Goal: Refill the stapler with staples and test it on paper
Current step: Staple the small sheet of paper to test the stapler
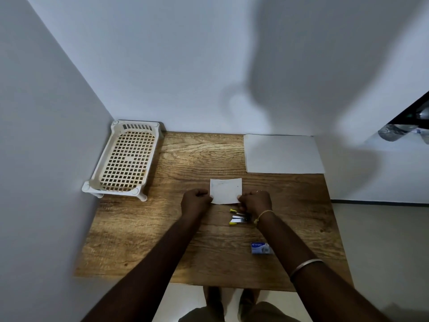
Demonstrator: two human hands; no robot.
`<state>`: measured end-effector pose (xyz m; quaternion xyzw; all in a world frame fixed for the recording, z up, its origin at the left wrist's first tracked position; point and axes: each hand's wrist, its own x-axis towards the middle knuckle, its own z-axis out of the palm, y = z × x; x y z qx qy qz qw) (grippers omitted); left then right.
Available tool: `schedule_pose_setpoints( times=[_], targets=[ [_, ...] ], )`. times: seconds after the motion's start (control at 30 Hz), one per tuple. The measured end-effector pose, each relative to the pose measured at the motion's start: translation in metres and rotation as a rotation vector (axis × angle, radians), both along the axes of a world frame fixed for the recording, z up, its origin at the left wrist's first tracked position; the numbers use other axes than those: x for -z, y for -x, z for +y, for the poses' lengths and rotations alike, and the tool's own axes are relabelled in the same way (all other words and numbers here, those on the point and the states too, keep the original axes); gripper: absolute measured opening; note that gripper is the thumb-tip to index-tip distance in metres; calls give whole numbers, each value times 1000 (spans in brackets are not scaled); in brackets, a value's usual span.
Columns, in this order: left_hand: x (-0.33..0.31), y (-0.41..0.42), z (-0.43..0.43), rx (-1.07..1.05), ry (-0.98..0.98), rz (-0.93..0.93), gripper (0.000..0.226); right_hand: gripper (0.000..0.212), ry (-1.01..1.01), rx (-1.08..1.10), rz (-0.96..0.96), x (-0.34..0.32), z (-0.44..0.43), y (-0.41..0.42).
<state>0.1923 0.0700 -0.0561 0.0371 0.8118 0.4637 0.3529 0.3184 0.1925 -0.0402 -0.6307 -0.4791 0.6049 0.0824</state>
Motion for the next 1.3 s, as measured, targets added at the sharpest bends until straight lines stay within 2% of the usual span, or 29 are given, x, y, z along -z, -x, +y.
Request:
schedule_pose_setpoints(
  times=[0.2,0.27,0.4,0.63,0.73,0.8,0.87,1.03,1.07,1.13,1.3],
  targets=[
    [-22,7,-1,-34,-223,-206,15,7,84,51,176,-28,4,-6],
    [-34,10,-1,-71,-295,-294,10,11,86,32,216,-40,5,-9],
    [-59,17,0,-57,-463,-457,17,18,65,-11,319,-61,11,-15],
    [-79,14,3,-21,-494,-392,19,15,33,-48,401,-78,11,-14],
    [-79,14,1,-41,-497,-405,17,15,-71,-27,433,-74,12,-20],
    [-79,16,0,-56,-500,-410,18,15,-264,-54,316,-65,11,-27],
    [-79,17,-1,-64,-499,-411,19,17,-490,-198,63,-50,7,-36],
    [-78,17,-2,-69,-510,-425,20,59,-746,-896,-328,-14,-20,-52],
    [-78,17,-3,-70,-511,-426,20,61,-812,-999,-388,-6,-25,-54],
    [-77,17,-3,-70,-506,-426,21,50,-899,-1091,-466,5,-33,-57],
    [-75,17,-3,-71,-501,-427,21,31,-959,-1090,-493,17,-35,-55]
  ],
)
